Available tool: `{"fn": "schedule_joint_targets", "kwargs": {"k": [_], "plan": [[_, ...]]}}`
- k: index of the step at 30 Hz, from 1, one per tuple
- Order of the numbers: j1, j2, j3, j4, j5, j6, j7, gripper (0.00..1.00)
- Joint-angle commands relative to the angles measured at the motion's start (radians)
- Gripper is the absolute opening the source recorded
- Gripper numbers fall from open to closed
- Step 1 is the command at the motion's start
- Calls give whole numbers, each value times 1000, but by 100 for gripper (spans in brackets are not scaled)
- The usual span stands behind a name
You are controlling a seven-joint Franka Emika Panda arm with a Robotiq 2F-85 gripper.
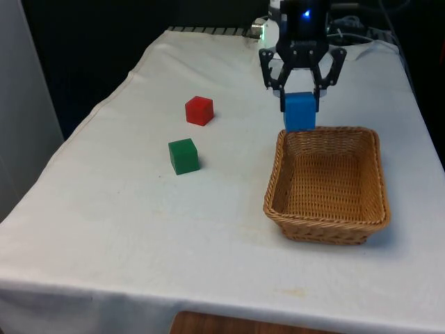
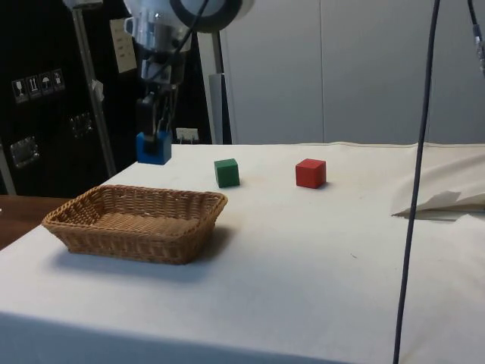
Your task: Pick up the blue cube and place it into the basket.
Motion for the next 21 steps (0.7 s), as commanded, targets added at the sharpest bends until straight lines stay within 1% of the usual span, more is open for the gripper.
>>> {"fn": "schedule_joint_targets", "kwargs": {"k": [1,2,3,8,9,10,11,13,16,19,20,21], "plan": [[7,11,-3,15,-9,-12,14,1],[2,13,5,16,-1,-7,6,1],[9,24,1,30,-9,-20,19,1],[13,57,13,67,-7,-41,27,1],[13,63,15,74,-6,-47,28,1],[7,60,20,70,-1,-38,19,1],[13,76,20,89,-6,-56,30,1],[14,89,24,102,-5,-66,32,1],[15,113,30,124,-3,-84,34,1],[13,133,34,141,-1,-93,32,1],[11,124,34,132,-1,-82,29,1],[12,139,34,146,0,-95,31,1]]}}
